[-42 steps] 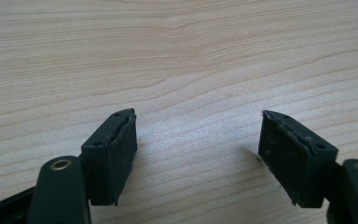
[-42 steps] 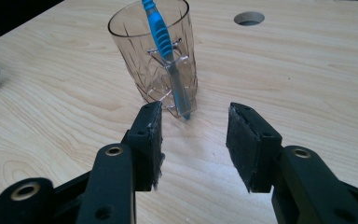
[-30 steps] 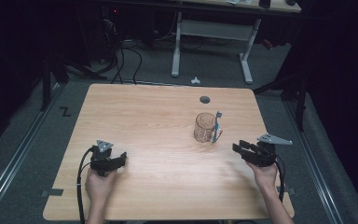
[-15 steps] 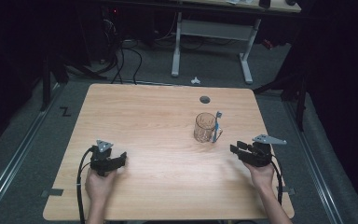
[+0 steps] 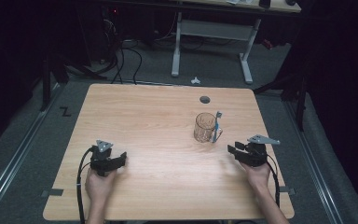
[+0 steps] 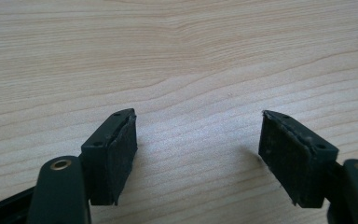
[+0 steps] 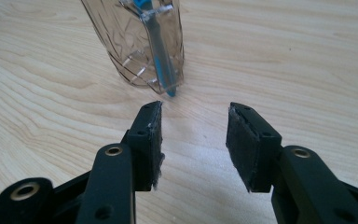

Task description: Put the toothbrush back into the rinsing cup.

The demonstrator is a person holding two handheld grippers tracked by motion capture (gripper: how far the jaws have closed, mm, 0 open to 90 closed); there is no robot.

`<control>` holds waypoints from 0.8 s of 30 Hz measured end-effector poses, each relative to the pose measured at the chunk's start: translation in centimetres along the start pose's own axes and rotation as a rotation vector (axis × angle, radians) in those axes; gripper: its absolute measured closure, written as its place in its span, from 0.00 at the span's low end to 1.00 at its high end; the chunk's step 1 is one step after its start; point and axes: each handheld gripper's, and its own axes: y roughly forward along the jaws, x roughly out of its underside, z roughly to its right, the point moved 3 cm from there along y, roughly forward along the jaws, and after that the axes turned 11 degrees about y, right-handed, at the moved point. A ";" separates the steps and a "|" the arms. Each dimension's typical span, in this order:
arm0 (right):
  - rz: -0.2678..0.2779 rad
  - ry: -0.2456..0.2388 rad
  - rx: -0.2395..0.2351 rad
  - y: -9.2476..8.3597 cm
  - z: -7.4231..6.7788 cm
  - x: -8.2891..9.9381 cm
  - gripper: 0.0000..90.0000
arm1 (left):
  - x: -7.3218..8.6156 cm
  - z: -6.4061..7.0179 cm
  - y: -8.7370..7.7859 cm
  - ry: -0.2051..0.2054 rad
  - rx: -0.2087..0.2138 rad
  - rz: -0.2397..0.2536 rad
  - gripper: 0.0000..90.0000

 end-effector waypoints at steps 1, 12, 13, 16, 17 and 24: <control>0.000 0.005 0.002 0.1 0.1 0.2 0.62 | 0.0 0.0 0.0 0.000 0.000 0.000 0.32; 0.000 0.012 0.020 0.4 0.8 0.6 0.62 | 0.0 0.0 0.0 0.002 -0.001 -0.001 0.32; -0.001 0.009 0.023 0.5 0.8 0.6 0.61 | 0.0 0.0 0.0 0.002 -0.001 -0.001 0.32; 0.000 0.001 0.039 0.8 0.8 0.7 0.60 | 0.0 0.0 0.0 0.002 -0.001 -0.001 0.32; 0.000 0.000 0.042 0.9 0.8 0.7 0.60 | 0.0 0.0 0.0 0.002 -0.001 -0.001 0.32; -0.015 -0.029 0.089 1.5 0.9 1.0 0.59 | 0.0 0.0 0.0 0.002 -0.001 -0.001 0.31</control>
